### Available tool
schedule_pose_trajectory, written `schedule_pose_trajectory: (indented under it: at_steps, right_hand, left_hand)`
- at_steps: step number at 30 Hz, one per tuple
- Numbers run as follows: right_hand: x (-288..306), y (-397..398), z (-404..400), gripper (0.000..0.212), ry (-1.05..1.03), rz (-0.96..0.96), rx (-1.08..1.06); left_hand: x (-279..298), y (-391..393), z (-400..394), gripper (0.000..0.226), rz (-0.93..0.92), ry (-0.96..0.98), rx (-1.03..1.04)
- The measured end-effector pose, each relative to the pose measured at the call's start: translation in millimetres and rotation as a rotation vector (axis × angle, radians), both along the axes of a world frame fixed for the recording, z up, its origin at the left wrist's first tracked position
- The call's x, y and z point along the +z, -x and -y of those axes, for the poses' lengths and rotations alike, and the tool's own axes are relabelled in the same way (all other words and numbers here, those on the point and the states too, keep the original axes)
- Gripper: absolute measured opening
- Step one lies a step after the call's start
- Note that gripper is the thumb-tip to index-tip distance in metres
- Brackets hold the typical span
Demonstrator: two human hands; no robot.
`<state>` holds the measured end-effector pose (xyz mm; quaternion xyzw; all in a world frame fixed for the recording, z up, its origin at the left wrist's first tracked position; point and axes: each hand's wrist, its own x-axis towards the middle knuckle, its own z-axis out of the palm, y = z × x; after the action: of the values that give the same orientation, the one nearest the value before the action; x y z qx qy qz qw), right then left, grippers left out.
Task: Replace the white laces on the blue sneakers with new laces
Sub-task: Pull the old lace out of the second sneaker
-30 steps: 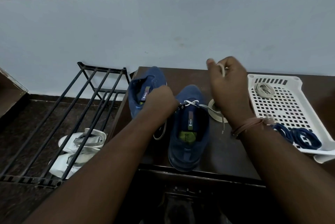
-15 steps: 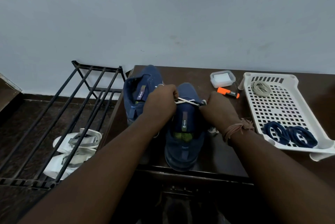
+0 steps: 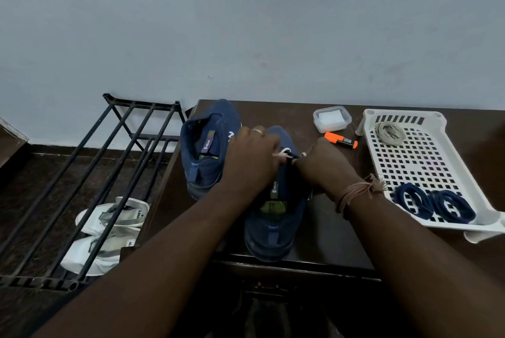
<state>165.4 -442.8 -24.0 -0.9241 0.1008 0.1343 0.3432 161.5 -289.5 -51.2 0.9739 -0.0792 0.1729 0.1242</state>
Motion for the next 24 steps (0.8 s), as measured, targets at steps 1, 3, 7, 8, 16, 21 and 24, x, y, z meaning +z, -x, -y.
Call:
schedule_pose_trajectory:
  at_steps: [1,3,7,8,16,21,24]
  right_hand:
    - [-0.6,-0.7,0.3,0.026,0.010,-0.015,0.010]
    - [2.0,2.1,-0.6,0.017,0.014,-0.051,0.006]
    - [6.8,7.4,-3.5,0.020,0.044,-0.072,0.021]
    - [8.7,8.4,-4.3,0.025,0.049,-0.083,0.022]
    - [16.5,11.9,-7.5,0.036,0.099,-0.059,0.061]
    - [33.5,20.4,-7.3,0.015,0.163,-0.120,0.153]
    - [38.3,22.5,-6.6,0.015,0.184,-0.168,0.198]
  left_hand:
    - [1.9,-3.0,-5.5,0.022,-0.029,0.094,0.087]
    - [5.6,-8.6,-18.8,0.017,-0.053,0.335,0.236]
    - [12.2,-9.6,-21.7,0.019,0.011,0.318,0.226]
    - [14.1,-8.1,-15.9,0.027,0.015,0.251,0.148]
    - [-6.7,4.7,7.2,0.013,0.093,-0.203,-0.029]
    - [25.2,1.7,10.9,0.012,-0.099,0.457,0.065]
    - [43.7,-2.9,8.3,0.016,-0.289,1.166,0.101]
